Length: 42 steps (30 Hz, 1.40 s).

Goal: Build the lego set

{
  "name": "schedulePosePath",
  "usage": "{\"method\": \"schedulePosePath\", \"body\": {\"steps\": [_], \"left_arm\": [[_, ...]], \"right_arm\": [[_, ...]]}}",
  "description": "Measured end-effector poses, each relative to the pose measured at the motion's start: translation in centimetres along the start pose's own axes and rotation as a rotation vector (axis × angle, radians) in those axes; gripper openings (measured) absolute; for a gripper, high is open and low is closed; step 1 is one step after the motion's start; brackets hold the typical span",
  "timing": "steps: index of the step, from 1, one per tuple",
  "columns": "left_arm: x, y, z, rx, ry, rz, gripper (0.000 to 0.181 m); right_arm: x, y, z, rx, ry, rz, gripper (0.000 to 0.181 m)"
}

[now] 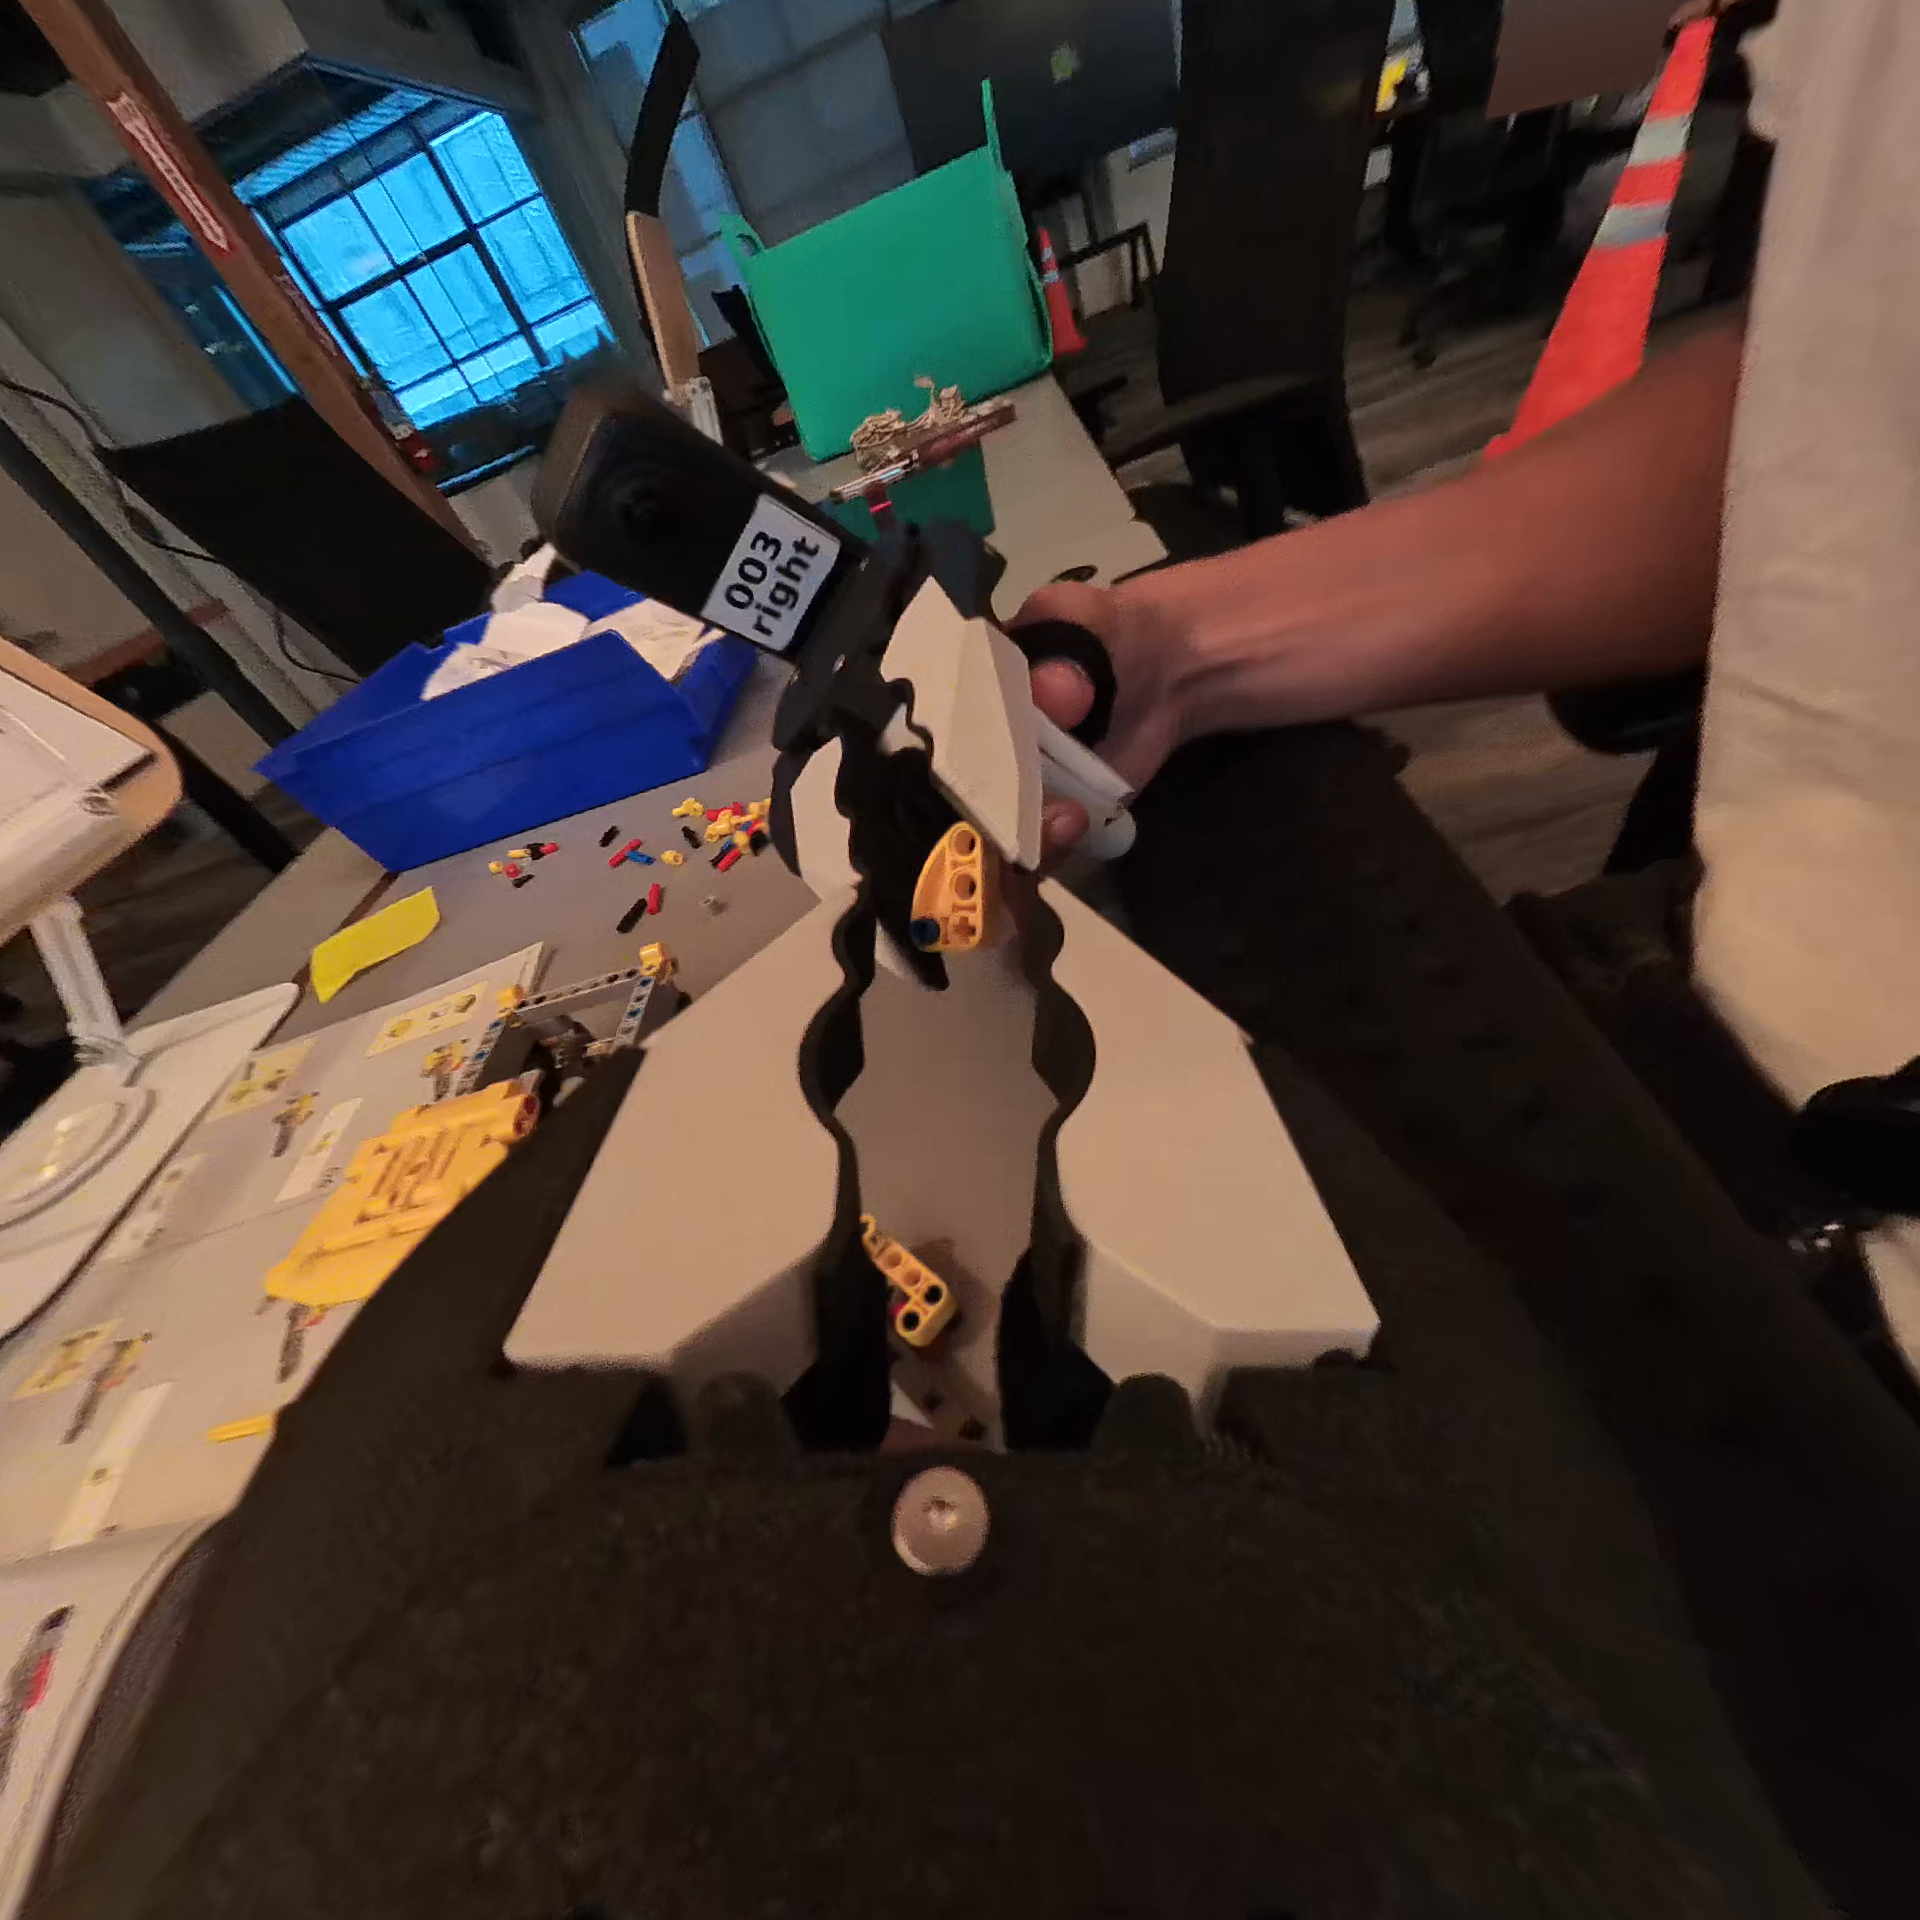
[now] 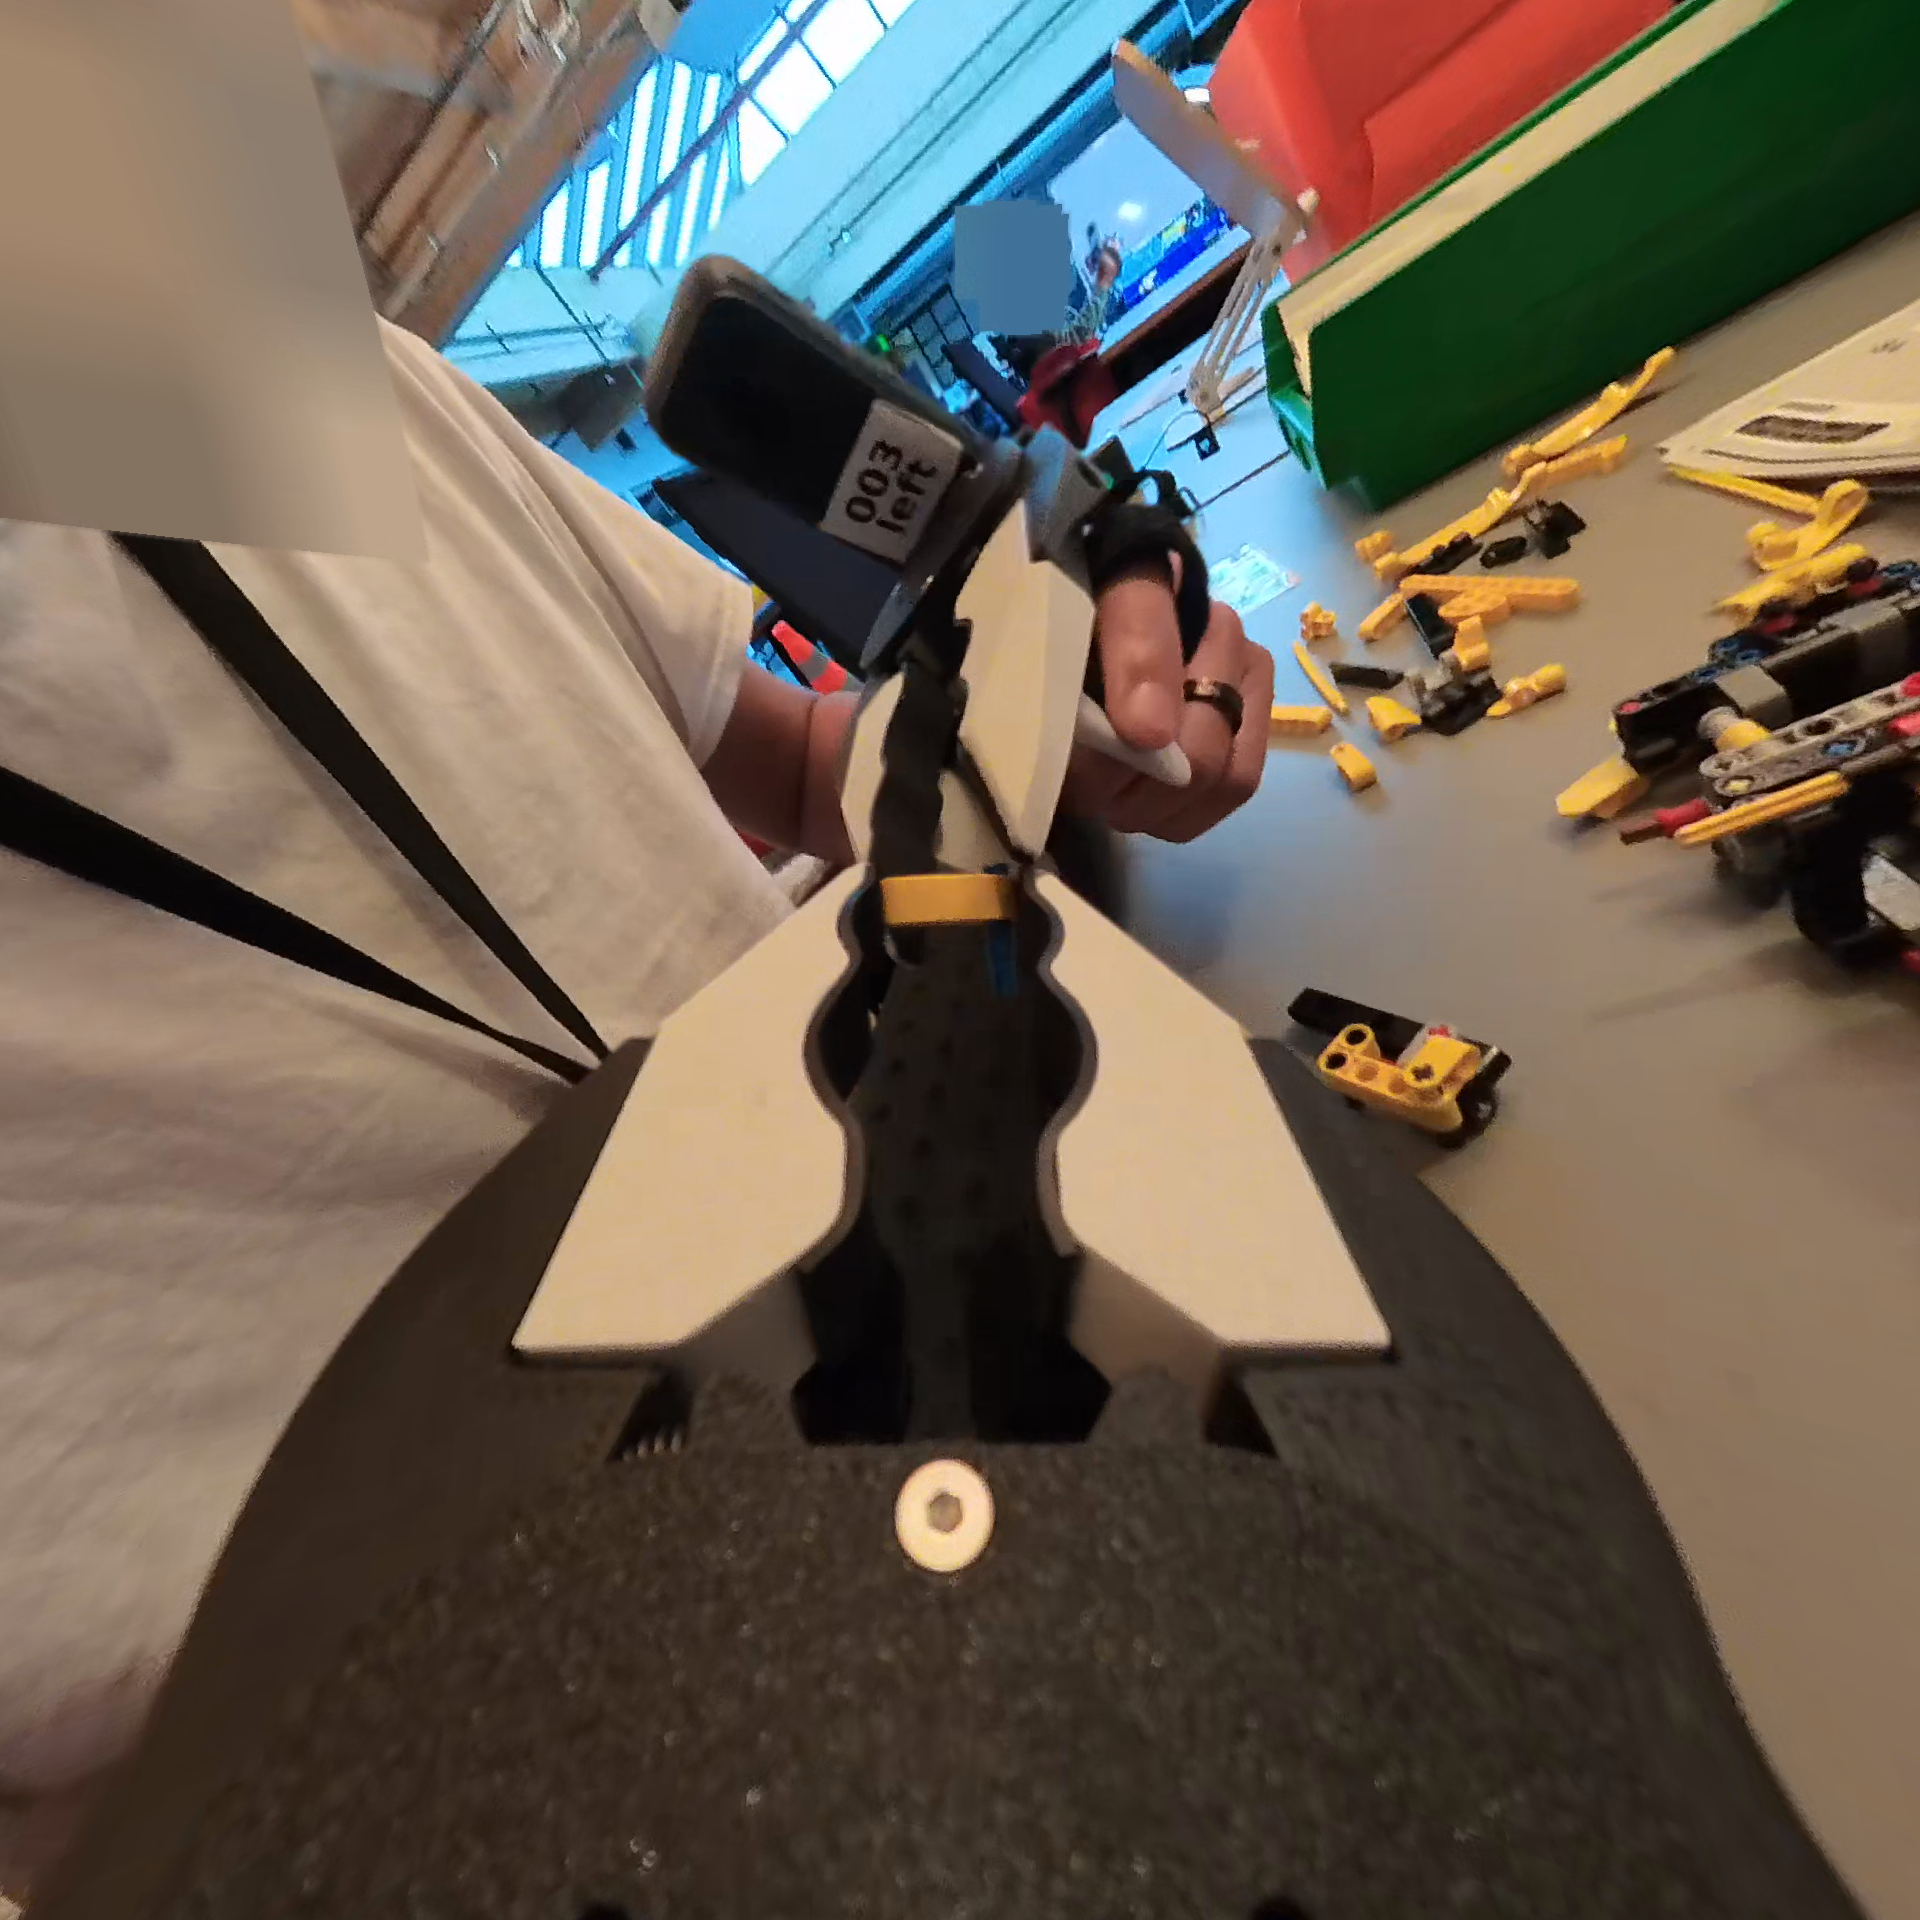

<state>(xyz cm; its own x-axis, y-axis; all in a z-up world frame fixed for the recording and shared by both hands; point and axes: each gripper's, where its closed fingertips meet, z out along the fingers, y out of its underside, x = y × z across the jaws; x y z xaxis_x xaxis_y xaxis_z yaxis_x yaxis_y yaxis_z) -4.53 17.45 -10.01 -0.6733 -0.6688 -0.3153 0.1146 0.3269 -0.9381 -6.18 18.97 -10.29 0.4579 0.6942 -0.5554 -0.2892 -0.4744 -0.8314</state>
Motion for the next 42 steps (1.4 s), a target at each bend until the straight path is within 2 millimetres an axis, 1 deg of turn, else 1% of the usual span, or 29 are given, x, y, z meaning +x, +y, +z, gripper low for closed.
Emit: {"method": "schedulePosePath", "body": {"steps": [1,4,6,9,12,13,14,16,19,20,21,22,24,27,31,33,35,37,39,40,41,42], "left_arm": [[0.1,0.2,0.1,-0.013,-0.01,0.033,0.02],[-0.5,1.4,0.6,-0.085,-0.071,0.116,0.018],[-0.3,1.8,0.7,-0.102,-0.061,0.134,0.018],[0.3,1.6,0.7,-0.076,-0.017,0.104,0.02],[-0.1,1.7,0.7,-0.102,-0.053,0.126,0.016],[-0.5,1.8,0.7,-0.112,-0.074,0.128,0.016],[-1.1,1.8,0.5,-0.11,-0.105,0.131,0.016],[-2.6,1.1,0.0,-0.091,-0.186,0.127,0.015],[-5.7,0.6,-1.4,-0.075,-0.367,0.132,0.016],[-6.8,0.8,-1.9,-0.102,-0.438,0.148,0.016],[-7.6,1.2,-2.2,-0.148,-0.495,0.167,0.016],[-7.8,1.6,-2.3,-0.181,-0.517,0.193,0.016],[-7.7,1.8,-2.1,-0.21,-0.533,0.245,0.016],[-7.2,1.8,-1.7,-0.236,-0.529,0.314,0.016],[-6.8,1.7,-1.4,-0.272,-0.55,0.417,0.016],[-6.5,1.5,-1.3,-0.287,-0.574,0.489,0.016],[-6.4,1.5,-1.3,-0.296,-0.592,0.532,0.016],[-6.4,1.6,-1.3,-0.284,-0.572,0.497,0.016],[-6.6,1.6,-1.3,-0.258,-0.561,0.395,0.018],[-6.9,1.7,-1.4,-0.257,-0.569,0.351,0.028],[-7.2,2.0,-1.5,-0.264,-0.57,0.327,0.033],[-7.2,2.2,-1.4,-0.271,-0.561,0.322,0.034]], "right_arm": [[0.2,0.1,-0.2,-0.01,0.013,0.002,0.025],[1.6,0.5,-0.9,-0.071,0.1,-0.006,0.025],[1.7,1.0,-0.9,-0.154,0.114,-0.014,0.024],[1.1,1.4,-0.7,-0.291,0.103,-0.052,0.025],[1.5,1.5,-0.8,-0.406,0.127,-0.101,0.024],[1.8,1.3,-0.8,-0.415,0.143,-0.114,0.025],[2.0,0.8,-0.8,-0.397,0.149,-0.114,0.025],[2.4,-0.8,-0.7,-0.303,0.16,-0.111,0.026],[3.0,-4.2,-1.1,-0.061,0.197,-0.072,0.038],[3.6,-5.0,-1.5,0.019,0.246,-0.053,0.042],[4.4,-5.4,-1.8,0.073,0.315,-0.028,0.042],[5.0,-5.4,-1.9,0.109,0.379,0.004,0.04],[5.4,-5.0,-1.4,0.159,0.454,0.057,0.05],[5.8,-4.3,-1.0,0.161,0.566,0.075,0.046],[6.0,-4.3,-0.8,0.16,0.581,0.105,0.032],[6.0,-4.2,-0.5,0.15,0.579,0.147,0.028],[6.1,-4.2,-0.4,0.139,0.598,0.122,0.027],[6.1,-4.0,-0.5,0.102,0.606,0.078,0.027],[6.3,-4.2,-0.7,0.104,0.62,0.038,0.027],[6.3,-4.4,-0.8,0.107,0.629,0.016,0.027],[6.2,-4.5,-0.7,0.097,0.628,0.003,0.026],[6.0,-4.4,-0.4,0.081,0.615,-0.005,0.027]]}}
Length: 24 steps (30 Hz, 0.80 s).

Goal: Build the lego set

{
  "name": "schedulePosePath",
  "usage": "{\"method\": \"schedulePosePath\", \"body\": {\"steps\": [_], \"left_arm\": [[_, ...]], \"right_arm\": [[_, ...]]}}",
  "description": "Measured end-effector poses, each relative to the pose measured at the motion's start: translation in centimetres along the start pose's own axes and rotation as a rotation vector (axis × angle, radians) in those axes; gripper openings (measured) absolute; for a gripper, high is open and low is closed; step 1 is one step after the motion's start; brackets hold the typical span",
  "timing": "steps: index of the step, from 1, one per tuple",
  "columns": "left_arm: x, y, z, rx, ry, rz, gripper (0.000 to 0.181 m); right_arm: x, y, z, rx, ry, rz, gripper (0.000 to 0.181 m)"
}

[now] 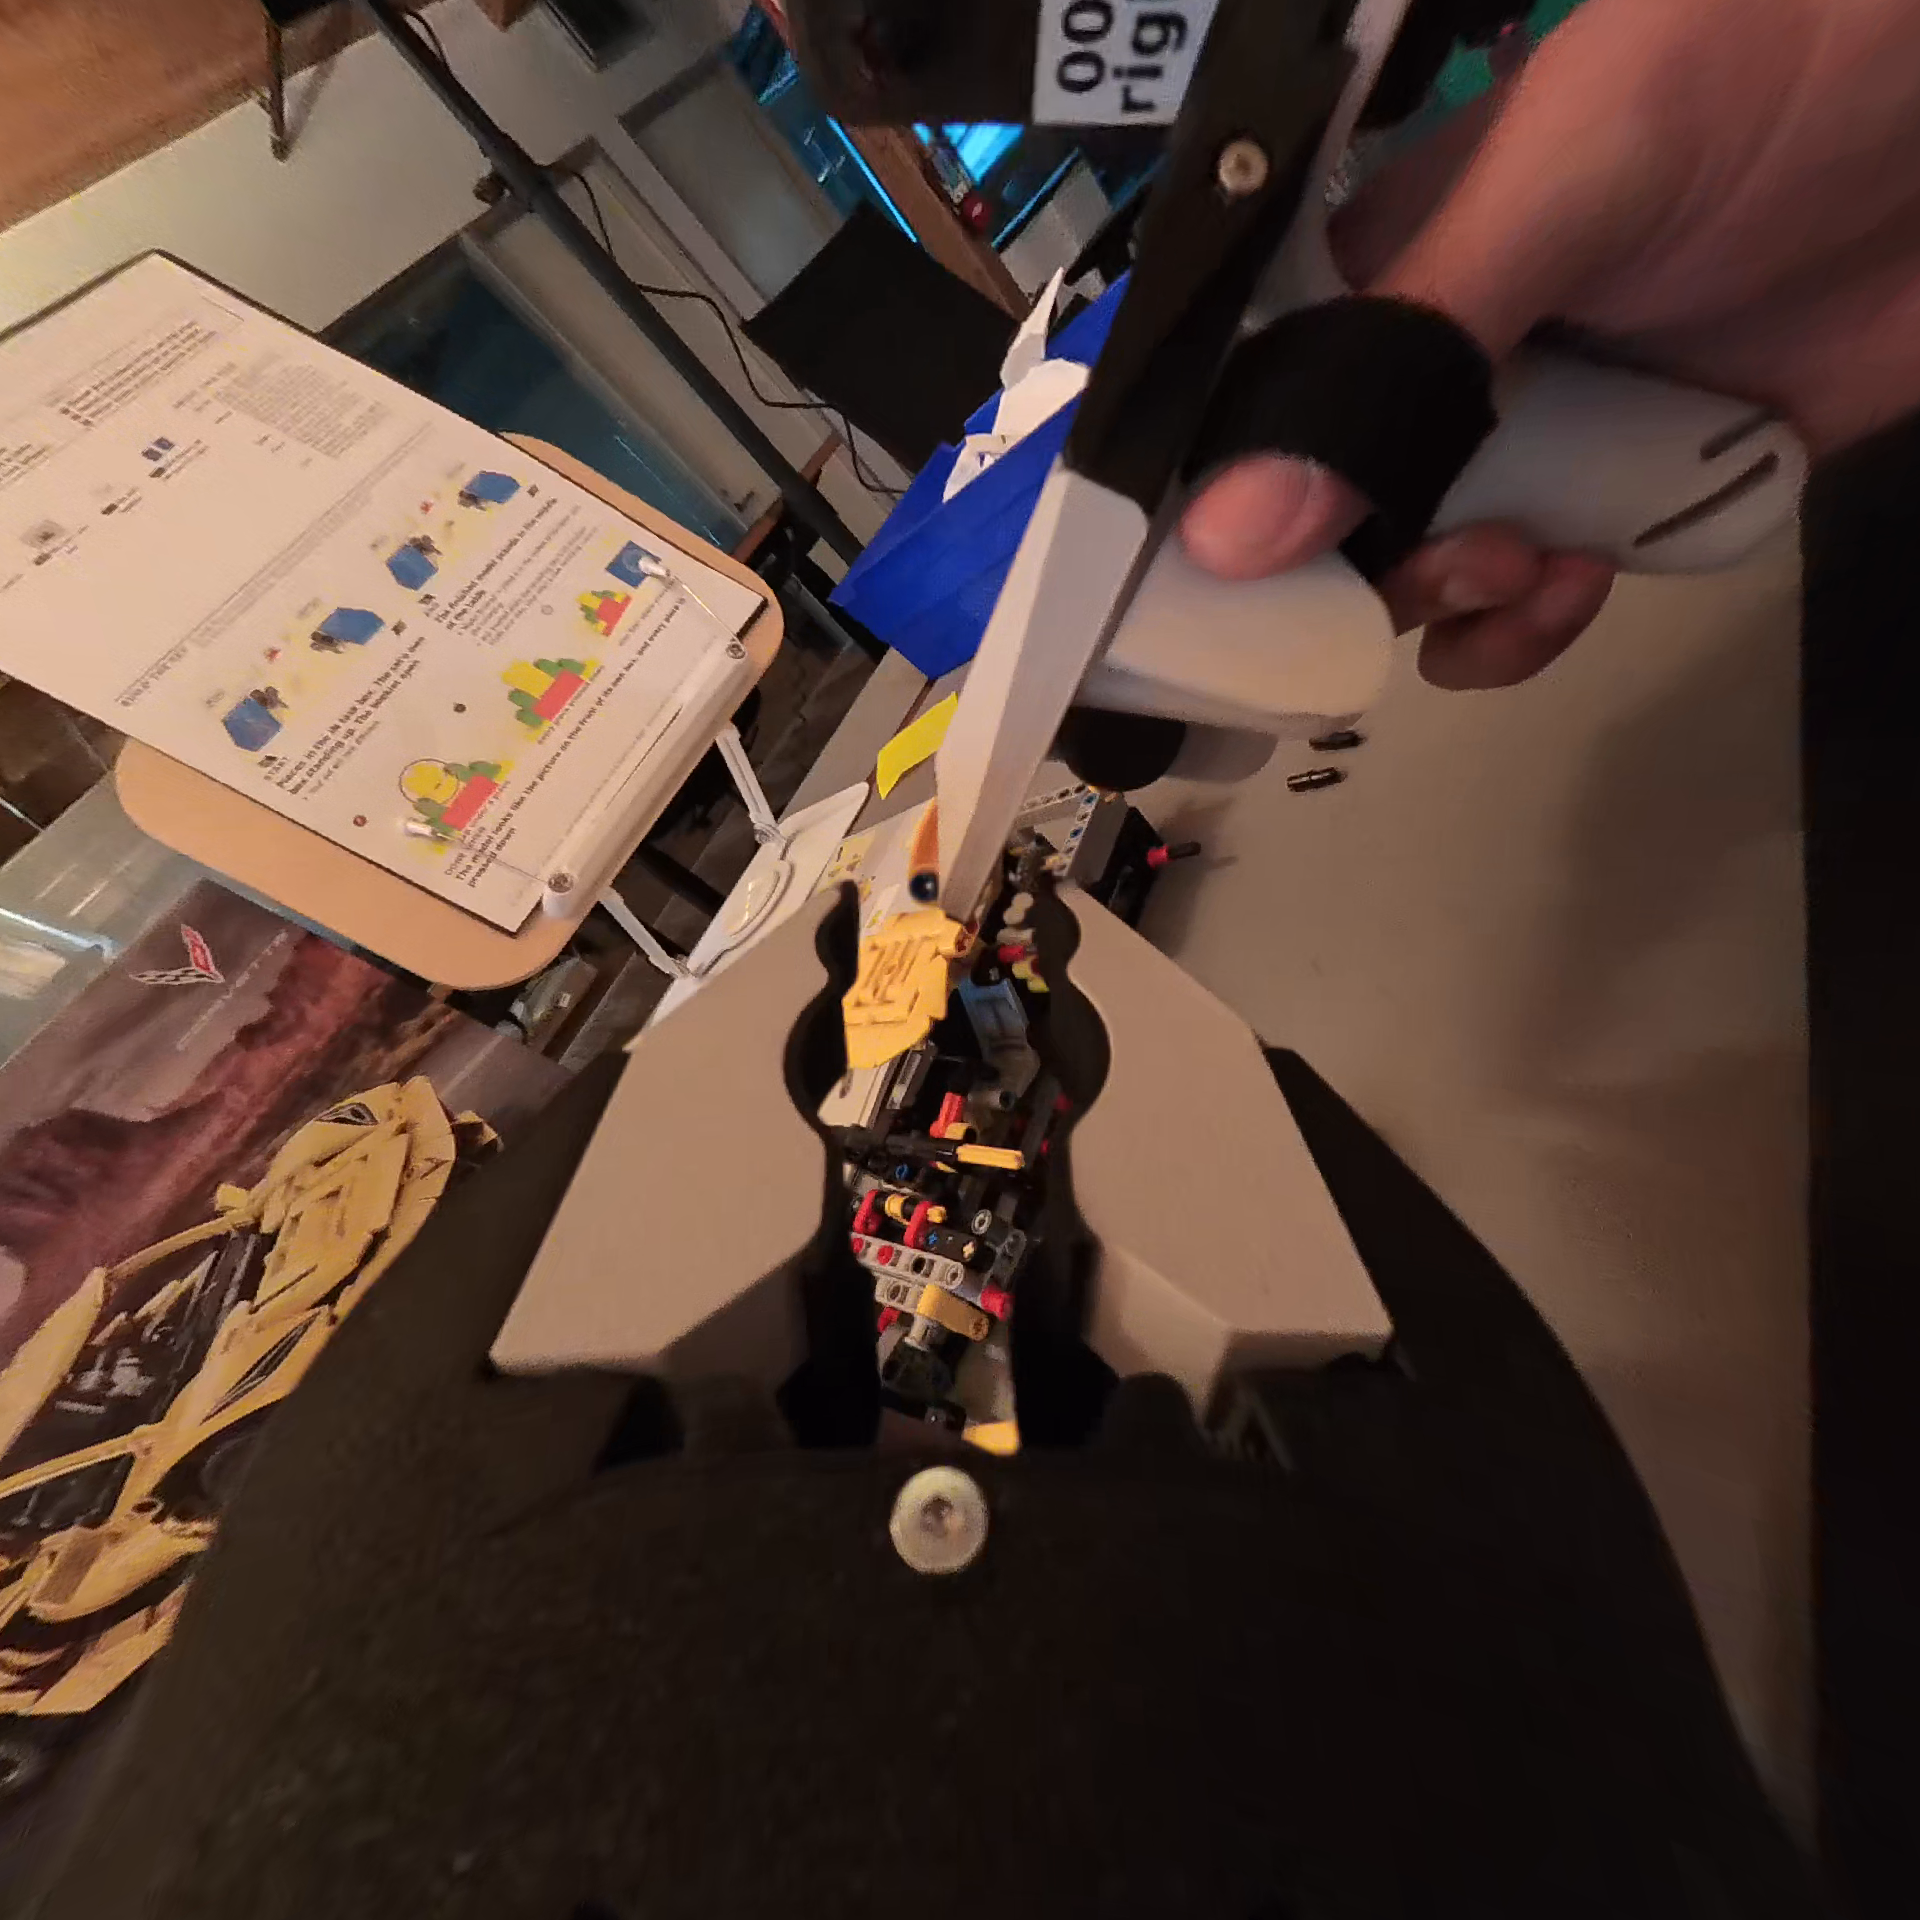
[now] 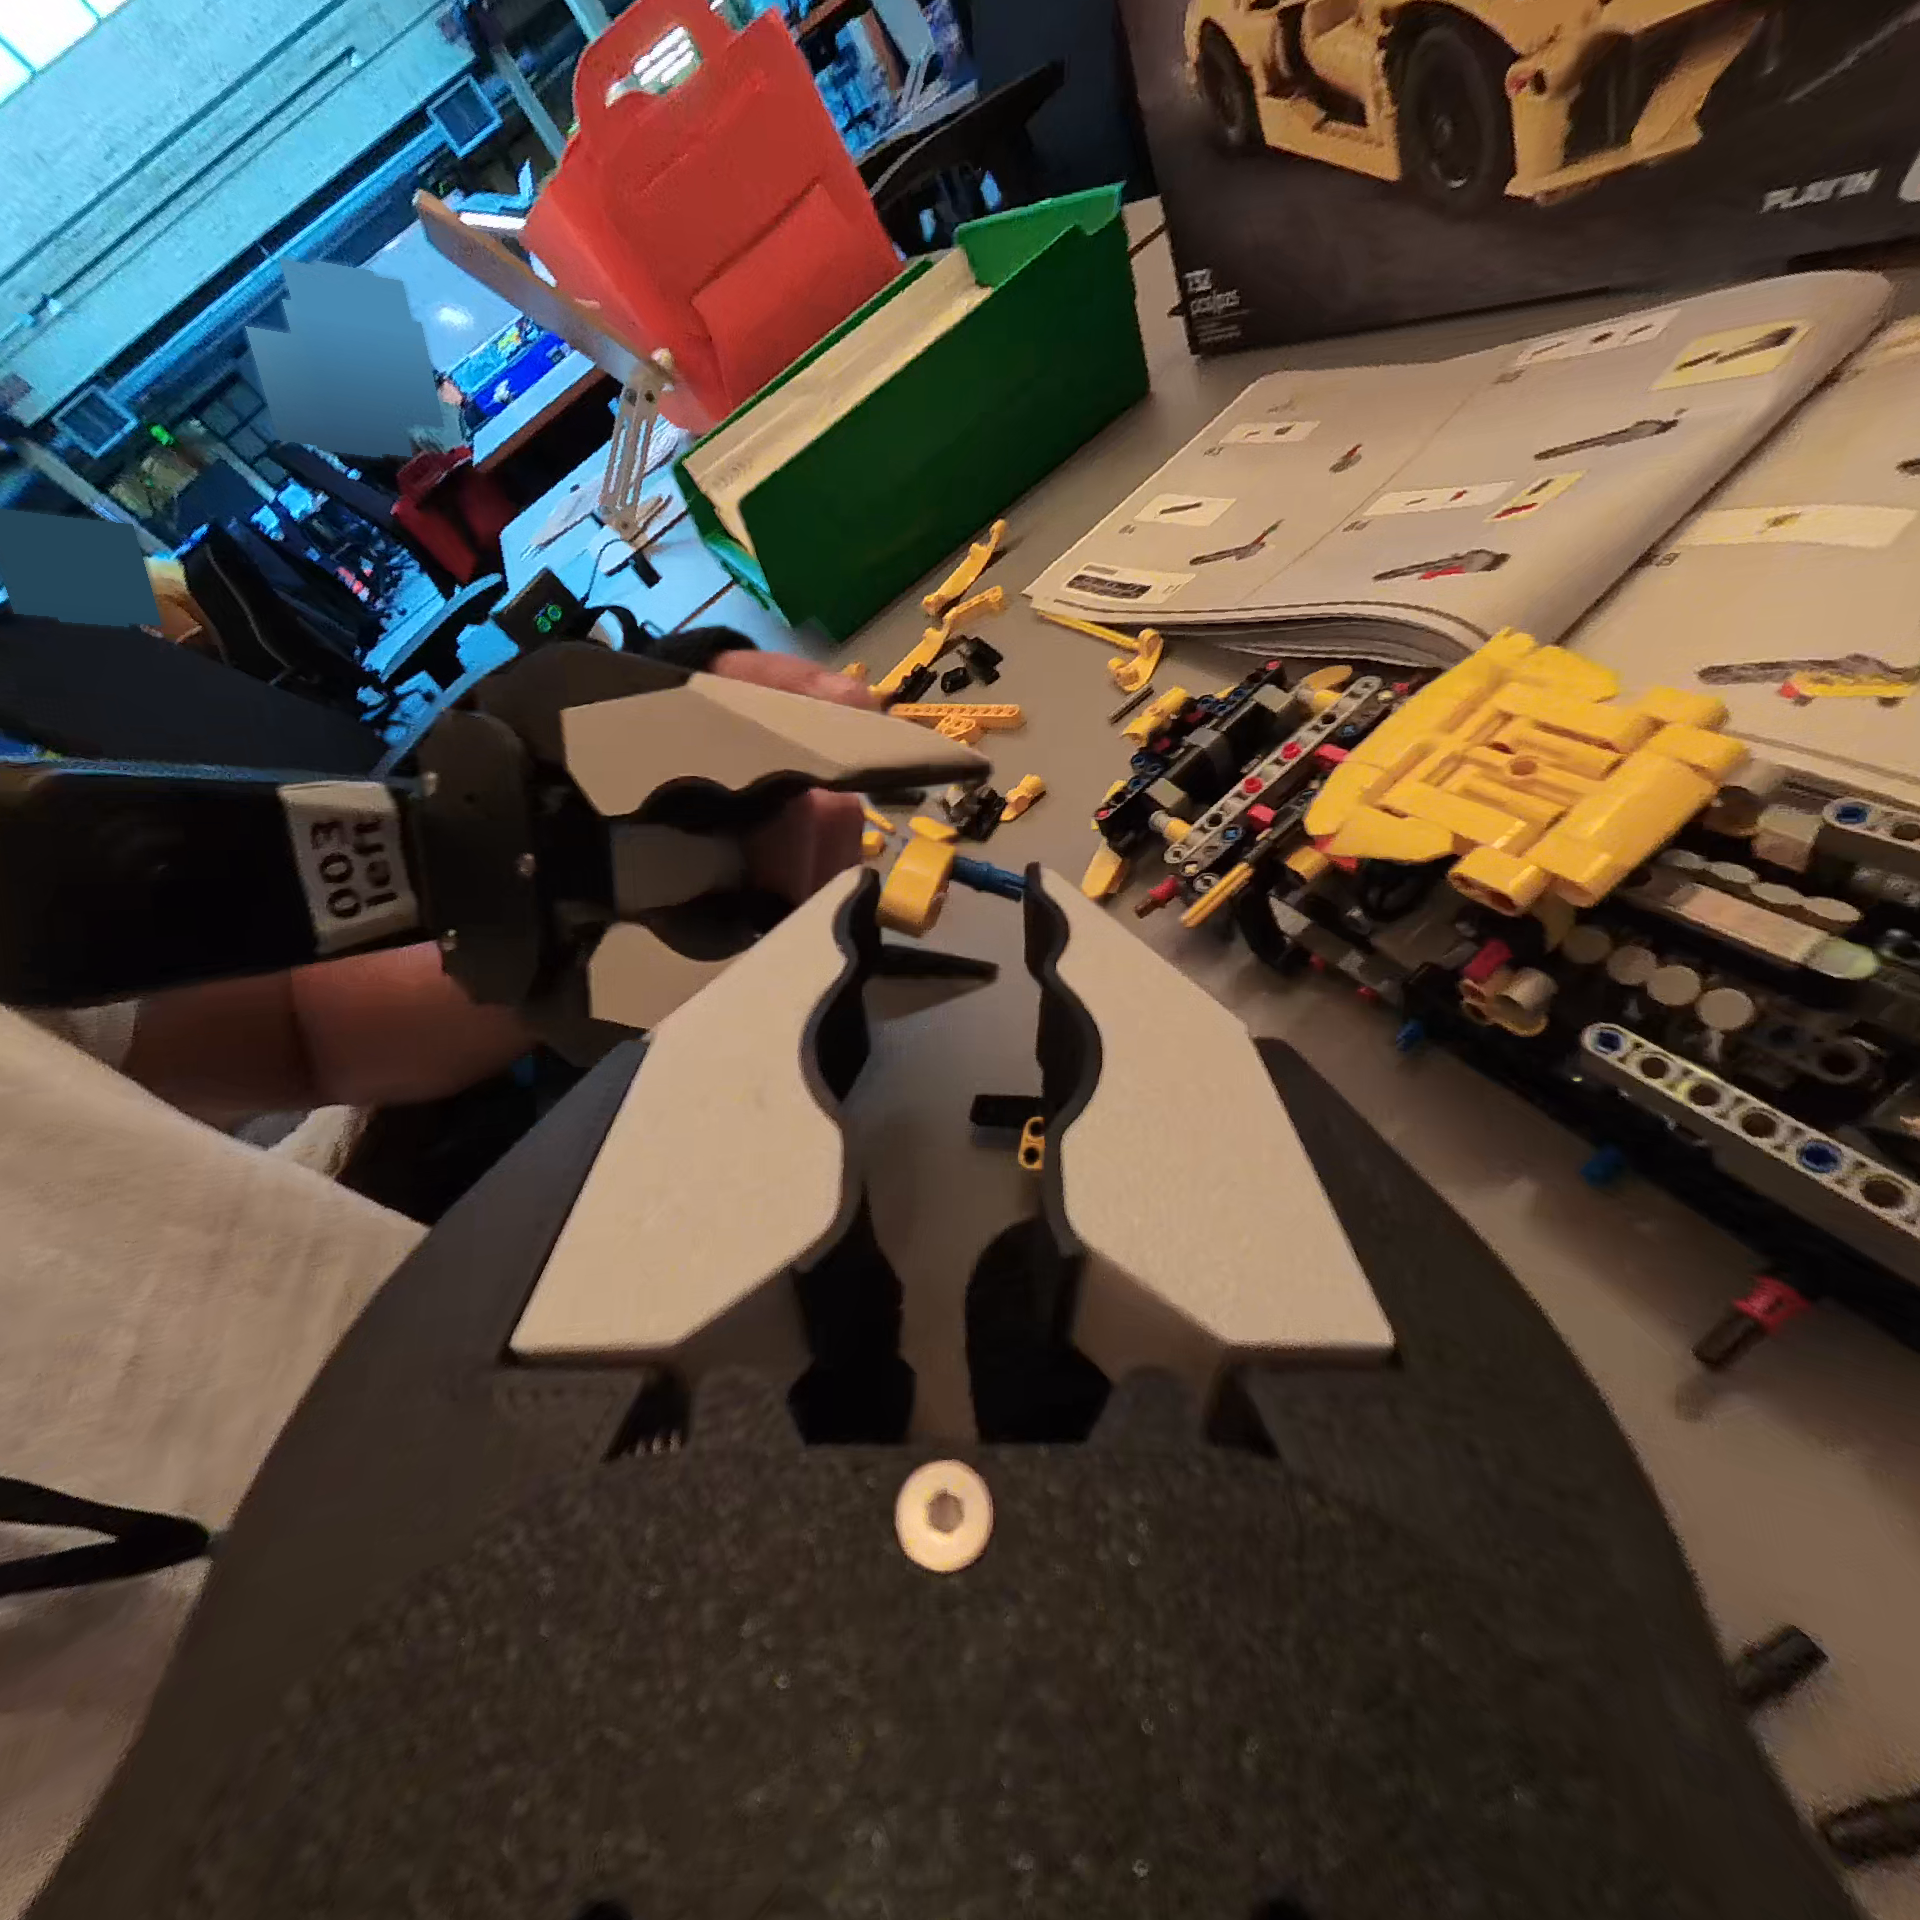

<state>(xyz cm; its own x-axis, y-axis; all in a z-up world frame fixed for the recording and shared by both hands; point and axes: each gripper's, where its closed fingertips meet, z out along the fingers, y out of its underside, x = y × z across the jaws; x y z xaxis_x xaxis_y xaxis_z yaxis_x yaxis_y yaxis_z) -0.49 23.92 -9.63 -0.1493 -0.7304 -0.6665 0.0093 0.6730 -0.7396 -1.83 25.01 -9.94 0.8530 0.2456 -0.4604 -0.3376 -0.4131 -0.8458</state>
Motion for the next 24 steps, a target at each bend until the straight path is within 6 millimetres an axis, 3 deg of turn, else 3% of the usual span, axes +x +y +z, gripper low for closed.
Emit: {"method": "schedulePosePath", "body": {"steps": [2,4,11,18,21,24], "left_arm": [[0.4,-0.2,0.0,0.01,0.01,0.03,0.033],[0.6,-0.7,-0.3,0.034,-0.009,0.081,0.017],[0.3,-0.9,-0.2,0.047,-0.003,0.02,0.021],[0.3,-0.3,-0.1,0.012,0.007,0.022,0.017],[-0.1,-0.2,-0.1,0.008,-0.018,0.046,0.016],[-0.1,-0.4,-0.1,-0.002,-0.043,0.069,0.016]], "right_arm": [[-0.6,0.5,0.3,-0.039,-0.015,-0.029,0.027],[-0.4,0.8,0.6,-0.06,0.022,-0.083,0.027],[-0.6,0.4,0.4,-0.02,-0.025,-0.029,0.027],[-0.6,0.2,0.2,-0.034,0.019,-0.132,0.027],[-1.4,-0.5,-0.2,0.019,-0.062,-0.037,0.04],[-1.1,-0.7,-0.4,0.045,-0.077,0.055,0.03]]}}
